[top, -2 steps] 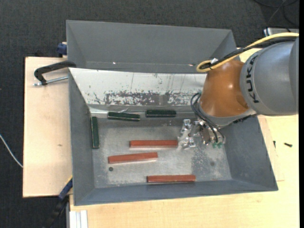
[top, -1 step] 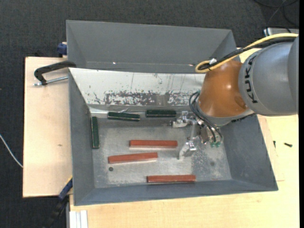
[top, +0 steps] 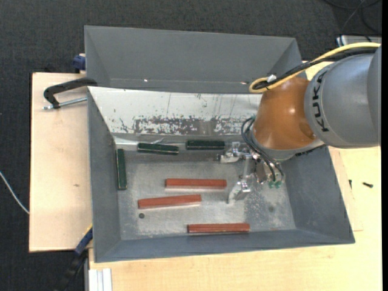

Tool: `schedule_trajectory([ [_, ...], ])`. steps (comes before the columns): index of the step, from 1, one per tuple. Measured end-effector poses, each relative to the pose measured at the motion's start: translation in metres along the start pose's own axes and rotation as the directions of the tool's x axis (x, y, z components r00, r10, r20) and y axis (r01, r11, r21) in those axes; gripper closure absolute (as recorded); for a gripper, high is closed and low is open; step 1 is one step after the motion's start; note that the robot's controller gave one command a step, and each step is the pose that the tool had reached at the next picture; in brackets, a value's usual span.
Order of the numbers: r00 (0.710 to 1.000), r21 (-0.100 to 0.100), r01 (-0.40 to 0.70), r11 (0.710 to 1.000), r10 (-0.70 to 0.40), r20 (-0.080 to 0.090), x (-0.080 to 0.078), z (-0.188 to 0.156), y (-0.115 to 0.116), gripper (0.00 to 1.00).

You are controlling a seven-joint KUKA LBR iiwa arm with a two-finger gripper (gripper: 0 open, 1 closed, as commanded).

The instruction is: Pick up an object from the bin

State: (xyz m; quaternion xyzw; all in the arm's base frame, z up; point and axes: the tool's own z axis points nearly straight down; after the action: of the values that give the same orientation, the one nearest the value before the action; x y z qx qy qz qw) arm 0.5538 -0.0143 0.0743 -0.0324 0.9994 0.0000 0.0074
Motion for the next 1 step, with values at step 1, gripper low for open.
schedule_trajectory([
  [1,0.937,-0.003,0.349,0.937,-0.349,-0.021,-0.0394,-0.0030,0.0794,1.00],
])
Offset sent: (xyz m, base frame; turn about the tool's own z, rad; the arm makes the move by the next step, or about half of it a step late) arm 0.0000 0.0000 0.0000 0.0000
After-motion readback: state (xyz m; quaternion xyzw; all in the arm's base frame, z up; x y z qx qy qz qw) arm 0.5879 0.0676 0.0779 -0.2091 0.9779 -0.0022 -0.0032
